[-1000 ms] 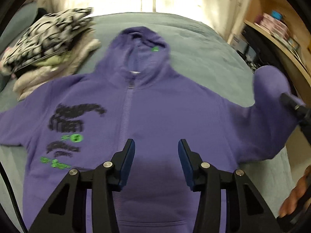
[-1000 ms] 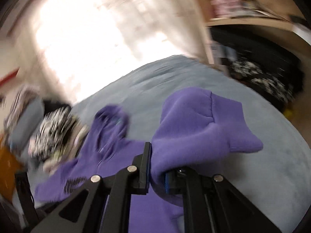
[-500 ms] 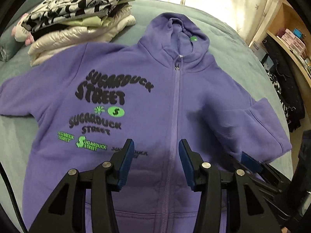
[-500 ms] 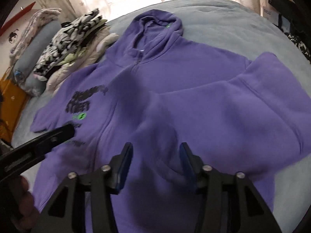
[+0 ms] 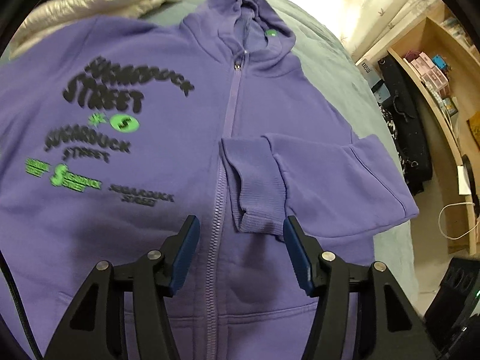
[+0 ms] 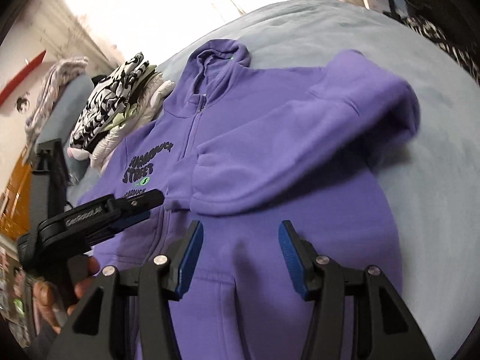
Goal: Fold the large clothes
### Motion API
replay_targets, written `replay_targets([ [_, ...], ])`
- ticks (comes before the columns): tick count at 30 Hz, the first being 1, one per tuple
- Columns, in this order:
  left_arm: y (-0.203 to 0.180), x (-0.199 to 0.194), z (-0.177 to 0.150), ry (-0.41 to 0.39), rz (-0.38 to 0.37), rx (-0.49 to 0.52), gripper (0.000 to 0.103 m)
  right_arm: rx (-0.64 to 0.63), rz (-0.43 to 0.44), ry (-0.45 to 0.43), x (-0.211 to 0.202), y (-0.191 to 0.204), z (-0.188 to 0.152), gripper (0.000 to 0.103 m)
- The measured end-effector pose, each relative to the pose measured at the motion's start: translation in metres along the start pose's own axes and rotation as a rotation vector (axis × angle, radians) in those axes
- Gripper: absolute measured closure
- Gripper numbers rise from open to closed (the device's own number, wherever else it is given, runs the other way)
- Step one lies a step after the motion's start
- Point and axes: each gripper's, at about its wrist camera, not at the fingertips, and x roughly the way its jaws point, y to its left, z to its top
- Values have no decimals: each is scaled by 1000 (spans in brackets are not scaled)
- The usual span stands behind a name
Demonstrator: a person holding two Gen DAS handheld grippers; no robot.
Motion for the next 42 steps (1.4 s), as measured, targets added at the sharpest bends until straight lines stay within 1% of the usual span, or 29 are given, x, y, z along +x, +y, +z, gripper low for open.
replay_targets([
  [3,3,11,2,2,-19,-26,47,8,-6,14,6,-5,-7,50],
  [7,-5,18,8,-21,-31,0,47,12,-5,26,13,-9,-13,50],
  [9,-11,21,12,-21,-44,16,49,16,-8,27,16,-11,-15,50],
  [11,-20,27,15,-16,-37,45,64,23,-9,30,18,-12,-16,50],
  [12,-25,30,16,-8,-29,62,67,26,-13,31,19,-12,-17,50],
  [13,-31,36,17,6,-21,82,83,27,-15,31,19,-13,-18,50],
  [14,-34,39,18,13,-14,95,90,29,-15,31,20,-13,-18,50],
  [15,-40,42,19,13,8,117,90,30,-14,30,20,-13,-18,50],
  [17,-54,36,19,-34,49,174,92,31,-15,28,19,-13,-19,50],
  [19,-73,25,18,-104,80,241,93,31,-14,27,19,-13,-19,50],
  [22,-104,-5,20,-226,94,349,93,30,-16,26,18,-13,-20,50],
  [25,-124,-35,29,-332,108,441,93,28,-18,21,18,-12,-21,50],
  [28,-127,-65,42,-428,150,510,93,27,-20,17,17,-12,-22,50],
  [31,-112,-80,59,-480,211,510,93,26,-26,21,16,-12,-22,50],
  [34,-85,-79,71,-475,287,469,92,19,-41,32,14,-9,-20,50],
  [36,-54,-64,81,-431,342,422,92,13,-50,38,13,-6,-19,50],
  [39,-3,-26,87,-325,392,338,90,13,-65,57,12,-4,-17,50],
  [41,28,-1,91,-234,433,280,88,16,-73,66,14,-2,-14,50],
  [42,41,7,93,-188,420,247,87,16,-79,72,13,-2,-12,50],
])
